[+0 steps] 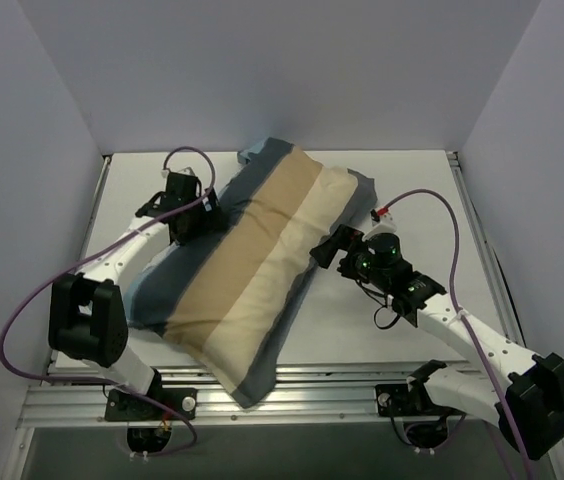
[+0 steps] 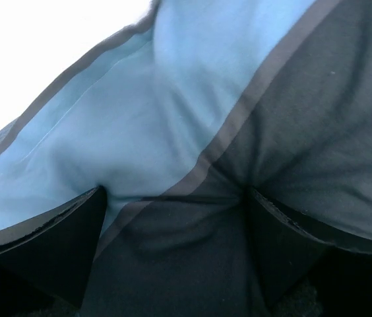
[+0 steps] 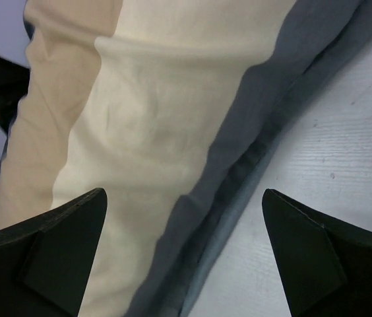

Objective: Remove the pillowcase from the pillow

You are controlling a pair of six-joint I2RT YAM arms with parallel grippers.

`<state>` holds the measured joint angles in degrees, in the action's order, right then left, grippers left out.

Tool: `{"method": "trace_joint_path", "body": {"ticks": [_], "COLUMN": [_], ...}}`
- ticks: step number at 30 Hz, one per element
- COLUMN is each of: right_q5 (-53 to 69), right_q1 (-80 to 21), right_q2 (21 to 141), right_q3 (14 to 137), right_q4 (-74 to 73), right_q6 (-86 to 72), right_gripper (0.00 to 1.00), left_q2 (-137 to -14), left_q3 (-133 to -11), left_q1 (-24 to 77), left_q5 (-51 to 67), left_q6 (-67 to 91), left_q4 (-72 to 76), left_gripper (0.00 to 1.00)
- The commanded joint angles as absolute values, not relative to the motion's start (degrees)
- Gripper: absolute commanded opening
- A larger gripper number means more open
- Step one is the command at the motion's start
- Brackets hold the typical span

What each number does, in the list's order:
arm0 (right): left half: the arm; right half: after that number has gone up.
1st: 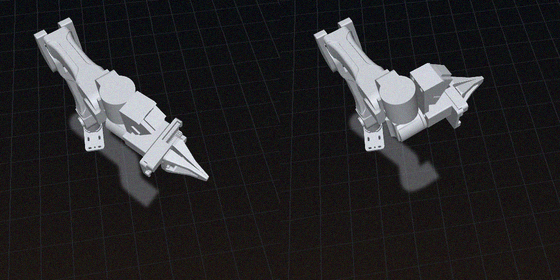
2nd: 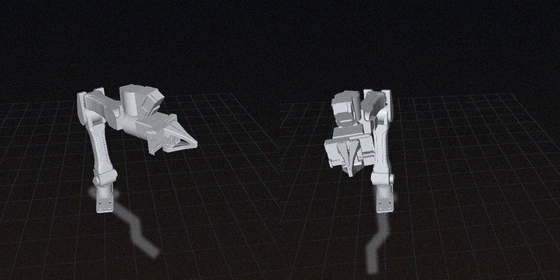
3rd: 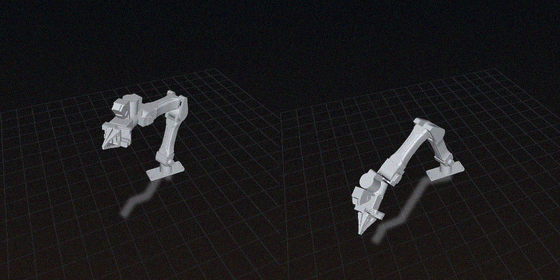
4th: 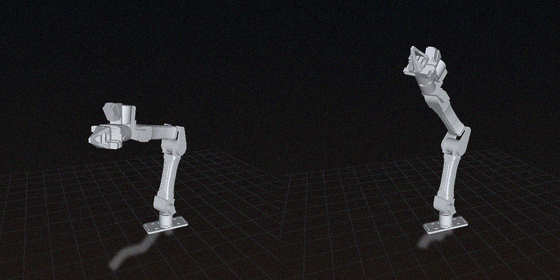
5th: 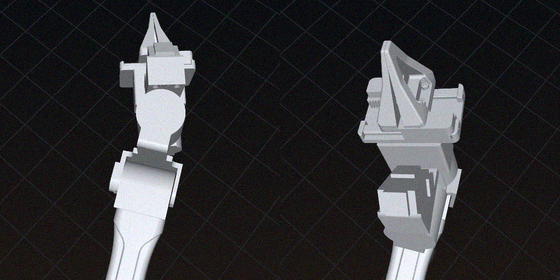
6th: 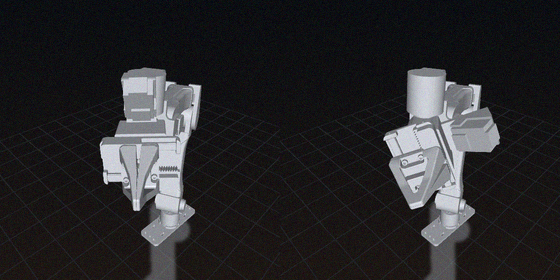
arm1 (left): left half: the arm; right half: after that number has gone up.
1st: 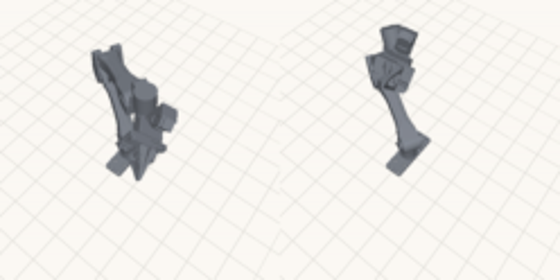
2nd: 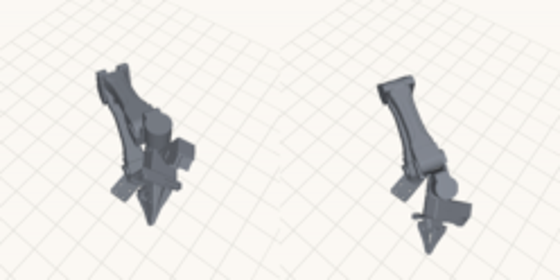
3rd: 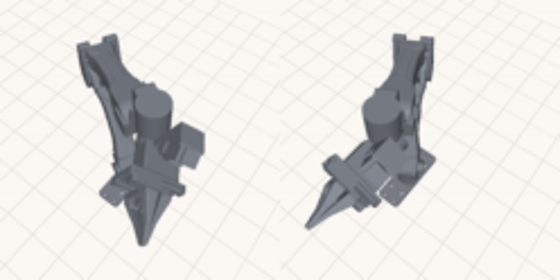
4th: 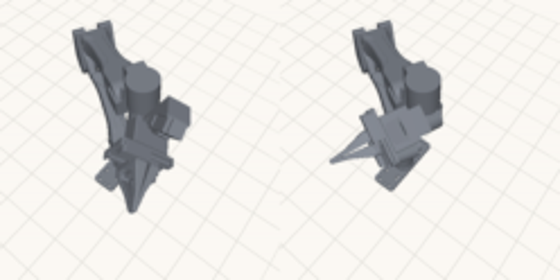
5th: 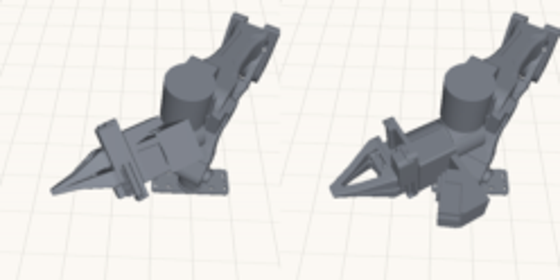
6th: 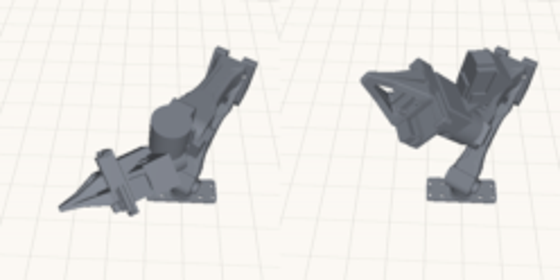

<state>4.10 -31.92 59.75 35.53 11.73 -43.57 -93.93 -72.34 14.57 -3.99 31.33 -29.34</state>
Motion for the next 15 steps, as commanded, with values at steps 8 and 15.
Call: {"method": "trace_joint_path", "body": {"ticks": [8, 15], "right_q5": [12.5, 16.4], "right_q1": [-18.9, -6.5], "right_q2": [60.5, 59.6], "right_q3": [34.0, 31.5], "right_q4": [14.6, 10.3], "right_q6": [-43.2, -43.1], "right_gripper": [1.0, 1.0], "left_q2": [-81.1, -76.8], "left_q3": [-67.8, -72.6], "left_q1": [30.8, 30.8], "left_q5": [1.6, -3.7], "left_q6": [41.0, 38.0], "left_q4": [-31.6, -35.2], "left_gripper": [0.94, 0.94]}}
